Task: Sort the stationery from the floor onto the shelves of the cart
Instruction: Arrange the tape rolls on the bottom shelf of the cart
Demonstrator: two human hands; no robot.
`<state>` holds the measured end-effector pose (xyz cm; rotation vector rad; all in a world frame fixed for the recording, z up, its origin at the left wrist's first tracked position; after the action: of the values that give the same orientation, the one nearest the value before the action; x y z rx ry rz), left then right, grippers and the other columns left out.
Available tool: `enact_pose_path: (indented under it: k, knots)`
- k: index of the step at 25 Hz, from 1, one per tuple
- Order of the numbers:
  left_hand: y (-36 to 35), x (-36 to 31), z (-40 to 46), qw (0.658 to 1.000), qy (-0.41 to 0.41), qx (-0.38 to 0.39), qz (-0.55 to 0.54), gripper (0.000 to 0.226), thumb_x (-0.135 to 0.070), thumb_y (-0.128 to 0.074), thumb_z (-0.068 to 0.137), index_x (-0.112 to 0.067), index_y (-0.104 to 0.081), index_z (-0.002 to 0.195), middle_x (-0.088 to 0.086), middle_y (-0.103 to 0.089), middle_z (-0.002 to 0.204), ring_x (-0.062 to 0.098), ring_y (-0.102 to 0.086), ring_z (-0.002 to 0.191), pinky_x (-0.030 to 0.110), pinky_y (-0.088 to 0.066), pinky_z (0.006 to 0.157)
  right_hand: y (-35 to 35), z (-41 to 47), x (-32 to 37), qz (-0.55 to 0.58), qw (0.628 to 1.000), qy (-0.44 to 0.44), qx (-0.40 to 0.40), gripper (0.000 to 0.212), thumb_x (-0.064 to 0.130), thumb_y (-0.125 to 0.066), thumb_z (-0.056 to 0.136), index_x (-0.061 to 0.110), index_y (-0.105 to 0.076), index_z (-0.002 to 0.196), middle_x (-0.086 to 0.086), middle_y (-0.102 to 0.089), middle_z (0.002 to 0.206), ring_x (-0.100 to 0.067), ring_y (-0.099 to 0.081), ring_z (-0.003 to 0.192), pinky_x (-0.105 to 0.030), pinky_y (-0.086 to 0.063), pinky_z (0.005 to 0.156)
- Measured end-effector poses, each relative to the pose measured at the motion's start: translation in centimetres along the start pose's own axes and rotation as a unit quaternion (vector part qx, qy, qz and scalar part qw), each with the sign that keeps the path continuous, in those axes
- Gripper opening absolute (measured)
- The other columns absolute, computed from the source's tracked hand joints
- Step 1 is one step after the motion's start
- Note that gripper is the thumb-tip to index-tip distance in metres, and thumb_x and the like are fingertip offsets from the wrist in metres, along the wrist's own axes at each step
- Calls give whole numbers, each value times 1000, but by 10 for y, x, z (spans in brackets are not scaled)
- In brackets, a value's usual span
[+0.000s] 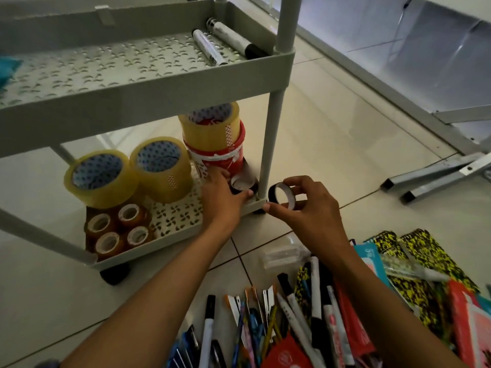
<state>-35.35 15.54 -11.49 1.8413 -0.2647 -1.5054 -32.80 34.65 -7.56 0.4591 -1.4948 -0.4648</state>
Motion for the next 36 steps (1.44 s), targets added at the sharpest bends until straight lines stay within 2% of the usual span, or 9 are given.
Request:
enact_pose_path:
  k: [5, 9, 15, 21, 25, 27, 29, 33, 36]
  knots:
    - [-1, 6, -1, 1000, -6, -4, -1, 49, -22, -82, 71, -16, -41, 98, 6, -58, 104, 22, -59, 99, 25, -42, 73, -7, 10, 2, 22, 1000, 13, -3, 58, 42, -80, 71, 26, -54, 120, 4, -55, 115, -10, -63, 94, 0, -44, 65]
    - [-3, 6, -1, 1000, -16, -10, -25, 49, -24, -83, 70, -17, -41, 95, 6, -62, 100, 21, -61, 93, 26, -47, 72, -15, 10, 0, 47, 999, 9, 15, 58, 37, -80, 73, 27, -51, 121, 17, -53, 113, -7, -63, 93, -2, -45, 65]
    - [-7, 13, 0, 999, -13, -23, -40, 50, -24, -85, 67, -18, -46, 98, 6, -64, 100, 20, -62, 92, 33, -54, 77, -20, 9, 0, 98, 995, 19, 25, 54, 34, -82, 70, 24, -53, 115, 9, -62, 113, -8, -63, 98, -10, -51, 77]
    - [-7, 15, 2, 998, -1, -43, -37, 44, -17, -85, 67, -18, -47, 91, 8, -65, 93, 22, -65, 88, 39, -57, 77, -21, 8, 1, 99, 995, 26, 20, 56, 33, -83, 69, 23, -52, 115, 8, -63, 112, -9, -64, 96, -10, -52, 77]
    - [-7, 17, 2, 999, 9, -1, -46, 38, -17, -81, 72, -18, -51, 95, 4, -65, 97, 19, -64, 90, 34, -55, 80, -24, 5, 1, 74, 996, 43, 22, 55, 28, -84, 70, 25, -52, 115, 5, -54, 118, -9, -62, 96, -6, -50, 73]
    - [9, 12, -6, 999, -4, -3, -42, 20, -24, -72, 83, -17, -59, 97, -4, -64, 97, 6, -61, 84, 19, -50, 74, -25, 1, 1, 39, 998, 57, 9, 59, 24, -85, 69, 27, -52, 118, 2, -45, 121, -11, -60, 100, -6, -51, 73]
    - [26, 7, -23, 996, -22, 7, -90, 19, -36, -60, 90, -20, -64, 100, -9, -66, 95, -1, -59, 80, 11, -47, 70, -27, -5, 5, 7, 997, 78, -12, 65, 20, -85, 68, 24, -50, 123, 2, -45, 119, -10, -58, 102, -14, -54, 78]
    - [22, 2, -53, 975, -26, 107, -193, 19, -31, -59, 91, -24, -70, 105, -3, -72, 93, 8, -69, 80, 25, -57, 72, -35, -15, 20, 7, 992, 122, -22, 70, 24, -85, 68, 17, -47, 126, 0, -50, 118, -11, -57, 101, -25, -56, 80]
    - [26, 6, -49, 981, -27, 86, -173, 22, -23, -59, 93, -17, -71, 109, 3, -73, 90, 13, -71, 73, 29, -59, 67, -45, -14, 25, 26, 992, 123, 18, 68, 31, -84, 68, 18, -46, 123, 2, -52, 117, -10, -57, 103, -24, -56, 81]
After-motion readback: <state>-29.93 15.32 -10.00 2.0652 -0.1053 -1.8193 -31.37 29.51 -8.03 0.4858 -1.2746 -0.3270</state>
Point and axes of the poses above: each hand's wrist, its own z-axis towards the middle knuckle, its own y-axis out of the back of the hand, x = y × z, the point moved 9 cm from there along z, towards the middle knuckle
